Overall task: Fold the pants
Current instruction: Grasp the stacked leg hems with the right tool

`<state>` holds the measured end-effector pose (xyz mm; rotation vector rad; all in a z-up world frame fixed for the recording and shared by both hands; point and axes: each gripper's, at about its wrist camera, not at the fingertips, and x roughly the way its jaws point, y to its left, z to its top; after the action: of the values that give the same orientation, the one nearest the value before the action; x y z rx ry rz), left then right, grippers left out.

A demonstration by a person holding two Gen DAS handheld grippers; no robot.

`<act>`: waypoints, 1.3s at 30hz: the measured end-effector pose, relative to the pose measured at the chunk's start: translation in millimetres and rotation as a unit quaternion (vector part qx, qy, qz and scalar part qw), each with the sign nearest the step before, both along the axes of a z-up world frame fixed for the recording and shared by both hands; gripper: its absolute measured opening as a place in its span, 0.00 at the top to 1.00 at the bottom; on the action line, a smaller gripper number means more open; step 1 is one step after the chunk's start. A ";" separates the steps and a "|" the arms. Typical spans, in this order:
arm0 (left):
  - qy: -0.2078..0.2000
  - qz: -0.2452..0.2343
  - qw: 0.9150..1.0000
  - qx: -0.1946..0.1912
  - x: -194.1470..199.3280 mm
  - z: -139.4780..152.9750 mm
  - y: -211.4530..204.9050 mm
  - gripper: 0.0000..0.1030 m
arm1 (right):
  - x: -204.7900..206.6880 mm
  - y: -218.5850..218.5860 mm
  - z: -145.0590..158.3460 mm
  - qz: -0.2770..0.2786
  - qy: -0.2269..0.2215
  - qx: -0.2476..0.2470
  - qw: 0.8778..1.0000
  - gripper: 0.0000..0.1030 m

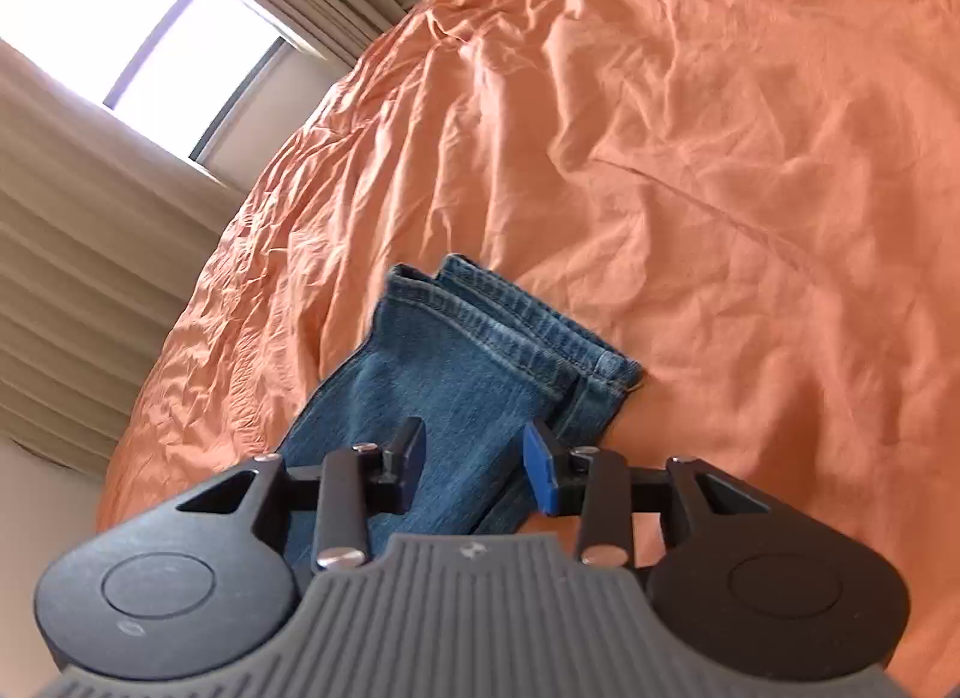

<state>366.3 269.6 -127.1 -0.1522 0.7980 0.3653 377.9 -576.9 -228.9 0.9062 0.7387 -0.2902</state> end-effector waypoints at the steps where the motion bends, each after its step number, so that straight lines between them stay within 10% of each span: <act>1: 0.004 -0.013 1.000 -0.001 -1.6 -2.1 -14.0 0.21 | 5.7 -4.6 -7.7 -0.001 0.004 0.005 1.000 0.67; 5: 0.018 -0.050 0.999 -0.010 5.5 -14.1 -53.8 0.23 | 15.2 -23.6 -37.6 -0.025 0.003 0.056 0.998 0.68; 7: 0.025 -0.064 0.998 -0.015 9.6 -20.0 -68.5 0.23 | 16.9 -31.2 -42.8 -0.032 0.000 0.076 0.997 0.94; 12: 0.031 -0.087 0.996 -0.012 12.3 -29.5 -93.2 0.29 | 9.1 -29.0 5.5 0.012 -0.052 0.009 0.999 1.00; 20: 0.043 -0.095 0.995 -0.010 21.0 -42.4 -103.3 0.29 | 14.2 -36.9 -33.3 0.027 0.018 -0.021 0.999 0.99; 24: 0.040 -0.101 0.994 -0.005 30.5 -42.6 -103.6 0.29 | 27.2 -31.5 -1.9 0.088 -0.001 -0.104 0.991 0.66; 35: 0.038 -0.099 0.994 -0.023 65.9 -54.5 -109.2 0.29 | 140.5 -16.6 9.8 0.166 -0.022 -0.138 0.976 0.67; 39: 0.049 -0.103 0.993 -0.016 69.4 -62.9 -109.5 0.29 | 158.5 -20.1 -9.8 0.167 0.014 -0.096 0.981 0.96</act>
<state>435.7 160.1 -190.0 -0.0815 0.9076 0.1667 536.4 -597.0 -238.7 0.5850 0.8584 -0.0749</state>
